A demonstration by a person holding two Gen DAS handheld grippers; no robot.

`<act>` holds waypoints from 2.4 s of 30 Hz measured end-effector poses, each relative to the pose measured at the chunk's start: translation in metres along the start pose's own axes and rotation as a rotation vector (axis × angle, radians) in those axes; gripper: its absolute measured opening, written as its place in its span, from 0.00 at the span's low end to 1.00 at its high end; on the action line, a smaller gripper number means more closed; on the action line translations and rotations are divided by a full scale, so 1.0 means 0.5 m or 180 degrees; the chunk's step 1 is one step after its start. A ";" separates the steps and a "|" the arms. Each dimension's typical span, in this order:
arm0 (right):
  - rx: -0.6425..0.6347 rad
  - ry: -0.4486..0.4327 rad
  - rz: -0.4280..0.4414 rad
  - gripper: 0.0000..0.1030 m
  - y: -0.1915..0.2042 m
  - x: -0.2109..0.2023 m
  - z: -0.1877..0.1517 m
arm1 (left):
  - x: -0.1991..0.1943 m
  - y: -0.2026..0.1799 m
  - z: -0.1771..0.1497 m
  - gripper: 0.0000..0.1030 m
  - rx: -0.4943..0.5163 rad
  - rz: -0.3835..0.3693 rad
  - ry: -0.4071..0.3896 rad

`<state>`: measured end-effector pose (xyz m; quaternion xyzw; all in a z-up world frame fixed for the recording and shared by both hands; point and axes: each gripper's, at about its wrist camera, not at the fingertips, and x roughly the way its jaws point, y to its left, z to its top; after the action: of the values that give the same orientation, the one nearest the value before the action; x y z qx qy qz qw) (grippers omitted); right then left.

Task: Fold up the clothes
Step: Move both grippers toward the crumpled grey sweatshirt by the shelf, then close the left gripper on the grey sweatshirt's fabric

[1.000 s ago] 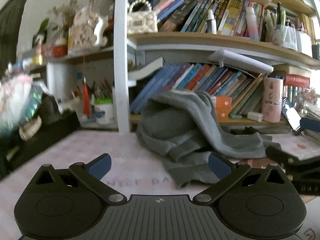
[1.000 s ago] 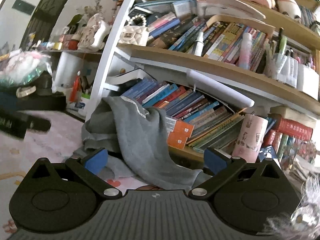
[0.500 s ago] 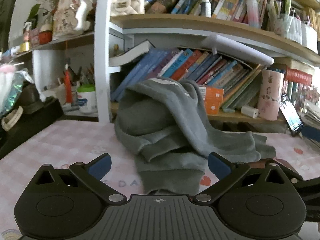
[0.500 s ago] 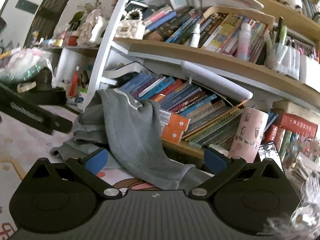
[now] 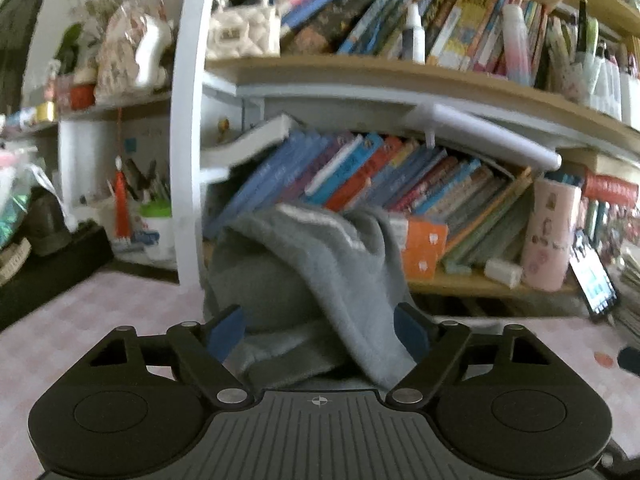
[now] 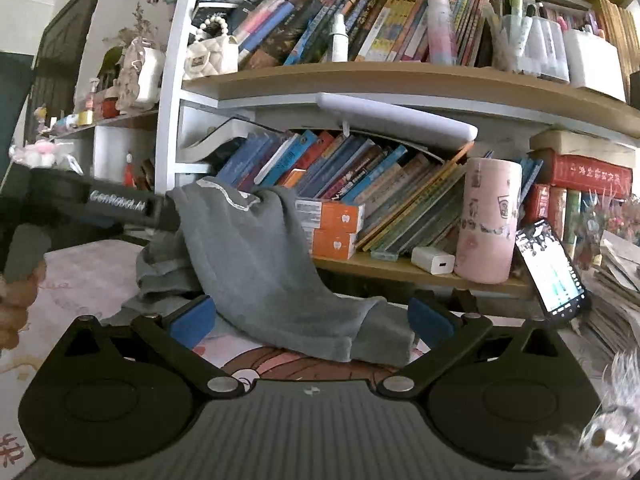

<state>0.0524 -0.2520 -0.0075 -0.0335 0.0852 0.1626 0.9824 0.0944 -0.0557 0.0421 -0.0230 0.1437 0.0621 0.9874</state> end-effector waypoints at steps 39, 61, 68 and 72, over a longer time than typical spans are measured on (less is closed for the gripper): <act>0.0274 -0.0011 0.0050 1.00 -0.027 -0.007 -0.002 | 0.021 -0.011 0.009 0.93 -0.0697 0.0322 -0.0053; 0.0225 0.0048 -0.0174 1.00 -0.019 -0.004 -0.003 | 0.148 0.051 0.006 0.77 -0.1416 0.0032 0.0450; 0.0366 0.0082 -0.0147 1.00 -0.035 -0.011 -0.005 | 0.169 0.071 -0.016 0.49 -0.1779 -0.0100 0.0769; 0.0332 0.0322 -0.0005 1.00 -0.032 0.004 -0.004 | 0.172 0.074 -0.015 0.49 -0.1813 -0.0138 0.0804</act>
<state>0.0593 -0.2668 -0.0092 0.0095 0.1430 0.1553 0.9774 0.1691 -0.0094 0.0093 -0.3092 0.2415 0.0755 0.9167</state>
